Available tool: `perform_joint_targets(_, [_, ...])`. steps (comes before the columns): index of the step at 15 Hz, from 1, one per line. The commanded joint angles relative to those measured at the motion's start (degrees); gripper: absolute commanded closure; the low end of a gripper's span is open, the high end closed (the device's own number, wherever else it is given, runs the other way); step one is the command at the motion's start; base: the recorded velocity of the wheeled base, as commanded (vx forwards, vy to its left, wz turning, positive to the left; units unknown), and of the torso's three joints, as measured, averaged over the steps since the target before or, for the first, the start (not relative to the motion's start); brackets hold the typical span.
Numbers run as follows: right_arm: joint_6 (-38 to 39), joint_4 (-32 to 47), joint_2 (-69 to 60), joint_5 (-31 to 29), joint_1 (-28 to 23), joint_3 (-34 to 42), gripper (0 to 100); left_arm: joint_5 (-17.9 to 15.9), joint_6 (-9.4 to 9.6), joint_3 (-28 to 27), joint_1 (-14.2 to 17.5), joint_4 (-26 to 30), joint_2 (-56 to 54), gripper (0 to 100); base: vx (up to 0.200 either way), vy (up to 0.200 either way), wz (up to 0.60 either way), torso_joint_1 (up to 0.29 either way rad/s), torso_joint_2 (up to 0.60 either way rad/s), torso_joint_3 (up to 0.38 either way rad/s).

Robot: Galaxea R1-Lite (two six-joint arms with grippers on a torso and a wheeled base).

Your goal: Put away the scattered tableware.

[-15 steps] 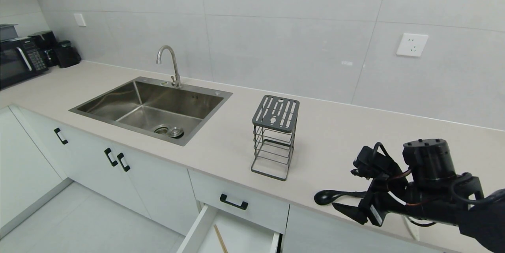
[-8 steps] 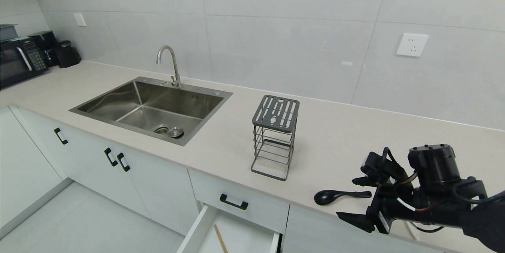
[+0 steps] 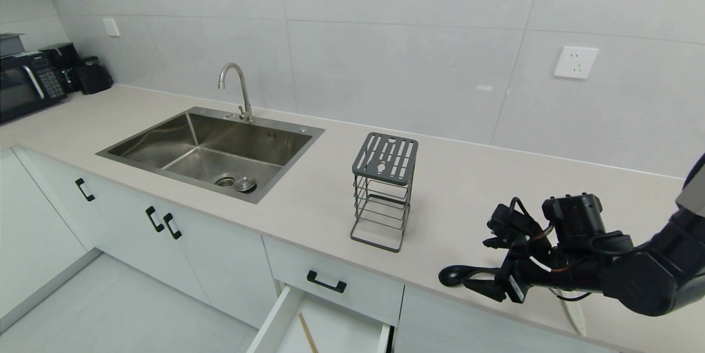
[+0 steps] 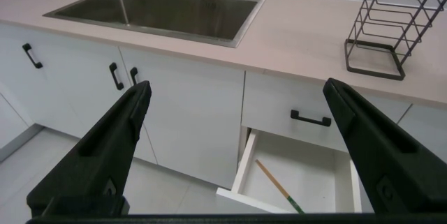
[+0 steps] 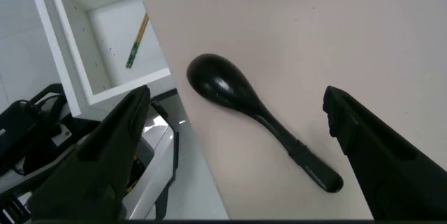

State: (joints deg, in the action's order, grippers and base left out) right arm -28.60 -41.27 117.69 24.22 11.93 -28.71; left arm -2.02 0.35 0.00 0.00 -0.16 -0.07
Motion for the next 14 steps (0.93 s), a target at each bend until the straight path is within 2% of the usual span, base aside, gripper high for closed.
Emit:
perform_joint_targets(1, [-1.1, 0.3, 3.2, 0.2, -1.2, -0.1, 0, 0.0, 0.0, 0.0, 0.0, 0.0, 0.1, 0, 0.0, 0.0, 0.0, 0.0, 0.0, 0.0])
perform_joint_targets(6, [-3.1, 0.5, 4.2, 0.1, -5.3, 0.1, 0, 0.0, 0.0, 0.0, 0.0, 0.0, 0.1, 0, 0.0, 0.0, 0.0, 0.0, 0.0, 0.0])
perform_joint_targets(11, [-3.6, 0.4, 6.6, -0.1, -5.1, -0.4, 0, 0.0, 0.0, 0.0, 0.0, 0.0, 0.1, 0, 0.0, 0.0, 0.0, 0.0, 0.0, 0.0])
perform_joint_targets(14, [-3.6, 0.1, 9.2, -0.1, -4.7, -3.5, 0, 0.0, 0.0, 0.0, 0.0, 0.0, 0.1, 0, 0.0, 0.0, 0.0, 0.0, 0.0, 0.0])
